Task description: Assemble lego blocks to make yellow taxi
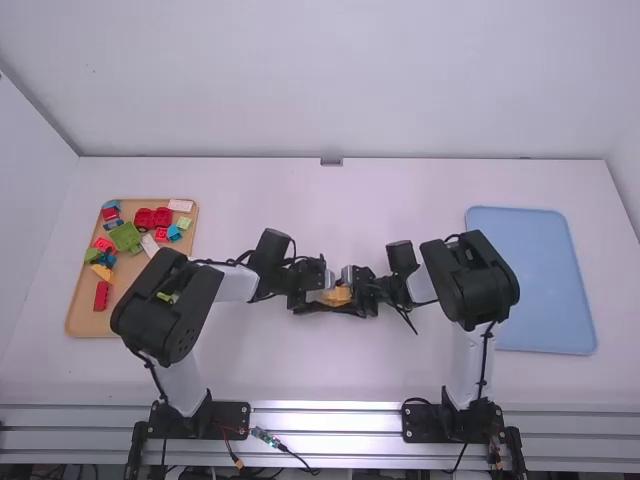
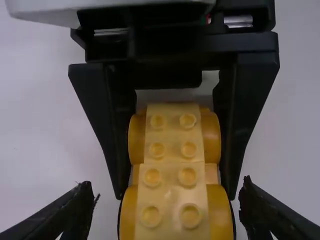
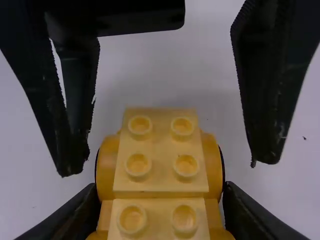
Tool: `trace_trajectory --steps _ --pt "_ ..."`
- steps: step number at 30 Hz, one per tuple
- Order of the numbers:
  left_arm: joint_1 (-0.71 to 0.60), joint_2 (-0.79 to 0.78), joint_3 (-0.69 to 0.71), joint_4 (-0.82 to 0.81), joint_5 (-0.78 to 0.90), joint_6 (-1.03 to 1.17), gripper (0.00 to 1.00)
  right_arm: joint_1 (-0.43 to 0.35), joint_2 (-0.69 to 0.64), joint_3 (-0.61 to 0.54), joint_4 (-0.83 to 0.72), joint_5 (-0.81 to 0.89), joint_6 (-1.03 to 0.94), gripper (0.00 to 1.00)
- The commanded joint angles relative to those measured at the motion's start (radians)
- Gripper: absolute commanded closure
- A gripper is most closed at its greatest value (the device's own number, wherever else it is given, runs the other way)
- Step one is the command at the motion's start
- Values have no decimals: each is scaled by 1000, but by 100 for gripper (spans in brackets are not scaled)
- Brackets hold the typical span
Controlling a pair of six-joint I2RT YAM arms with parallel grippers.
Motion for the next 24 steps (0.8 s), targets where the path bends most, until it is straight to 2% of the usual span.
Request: trace_trajectory --steps 1,5,6,7,8,9,24 --pt "27 -27 6 -14 69 1 24 1 15 -7 -8 6 3 51" --pt "71 -63 6 -18 150 0 27 1 15 -6 -8 6 3 51" --pt "91 -79 6 -26 193 1 44 1 15 -7 -8 8 3 51" --pt "95 -81 6 -26 204 1 49 1 15 -6 -8 9 3 51" --pt "103 -83 6 -25 233 0 81 1 15 -7 -8 9 2 51" --pt "107 -82 6 -21 258 1 98 1 15 -7 -8 8 3 51" --pt "67 -43 6 -36 201 -13 98 3 15 -7 -3 5 3 50"
